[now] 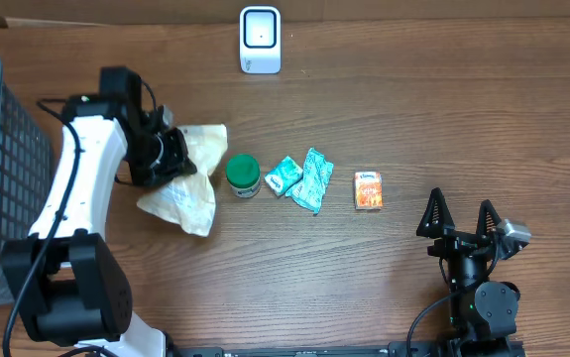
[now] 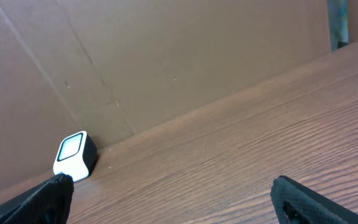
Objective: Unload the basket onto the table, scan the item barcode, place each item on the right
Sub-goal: 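Carry the clear bag toward the scanner and release it left of the bottle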
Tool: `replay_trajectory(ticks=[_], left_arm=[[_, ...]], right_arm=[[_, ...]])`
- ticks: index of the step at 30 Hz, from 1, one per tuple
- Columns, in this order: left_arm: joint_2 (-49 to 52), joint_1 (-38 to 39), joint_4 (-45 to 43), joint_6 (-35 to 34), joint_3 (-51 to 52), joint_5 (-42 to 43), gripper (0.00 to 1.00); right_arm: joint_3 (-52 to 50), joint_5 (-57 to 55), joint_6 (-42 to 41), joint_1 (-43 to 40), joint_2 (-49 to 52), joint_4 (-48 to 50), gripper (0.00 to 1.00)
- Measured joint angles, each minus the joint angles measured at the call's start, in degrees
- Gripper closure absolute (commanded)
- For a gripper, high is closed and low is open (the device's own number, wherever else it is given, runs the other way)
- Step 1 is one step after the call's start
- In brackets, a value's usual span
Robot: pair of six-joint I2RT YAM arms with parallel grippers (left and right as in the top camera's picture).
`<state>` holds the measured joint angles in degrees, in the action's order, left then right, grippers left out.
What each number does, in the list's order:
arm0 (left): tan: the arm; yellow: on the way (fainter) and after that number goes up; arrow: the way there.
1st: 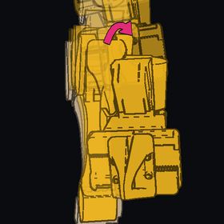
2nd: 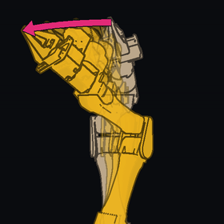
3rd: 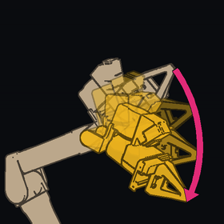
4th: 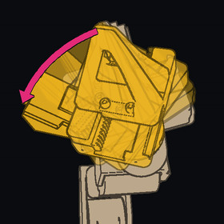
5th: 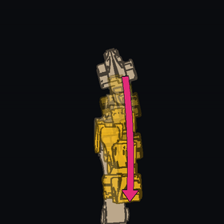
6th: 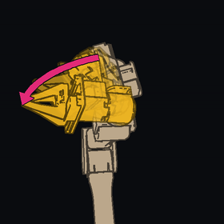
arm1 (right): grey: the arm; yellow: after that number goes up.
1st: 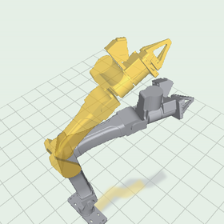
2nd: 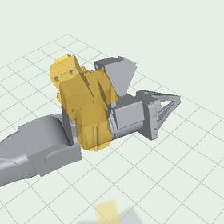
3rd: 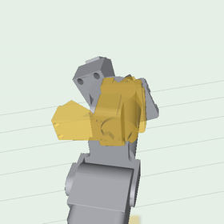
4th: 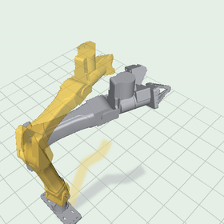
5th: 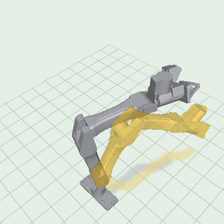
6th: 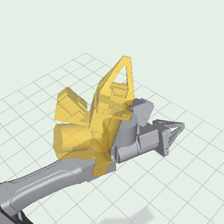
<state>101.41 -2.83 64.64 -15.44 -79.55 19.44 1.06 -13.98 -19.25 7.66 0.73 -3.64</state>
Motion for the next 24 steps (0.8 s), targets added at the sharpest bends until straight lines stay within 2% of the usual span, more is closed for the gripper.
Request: replay_trajectory(ticks=[4, 5, 8, 10, 19, 24], left_arm=[[0.0, 1.38, -3.3, -2.29, 4.52, -0.02, 0.96], [0.0, 1.64, -4.26, -2.73, 5.33, 0.0, 0.93], [0.0, 1.92, -5.51, -3.93, 6.73, -0.04, 0.43], [0.0, 2.08, -5.53, -4.15, 7.26, -0.04, 0.0], [-0.02, 2.12, -5.86, -4.57, 7.3, 0.13, 0.0], [-0.02, 2.1, -1.77, -4.52, 4.66, 0.48, 0.0]], right_arm=[[0.0, -0.02, 0.0, 0.0, 0.0, -0.04, 0.0], [0.0, 0.0, -0.02, 0.0, 0.0, -0.04, 0.0], [0.0, 0.0, -0.02, 0.0, 0.0, -0.04, 0.0], [0.0, 0.0, 0.0, 0.0, 0.0, 0.0, 0.0], [0.0, 0.0, -0.02, 0.0, 0.0, -0.02, 0.0], [0.0, 0.0, 0.0, 0.0, 0.0, 0.0, 0.0]])
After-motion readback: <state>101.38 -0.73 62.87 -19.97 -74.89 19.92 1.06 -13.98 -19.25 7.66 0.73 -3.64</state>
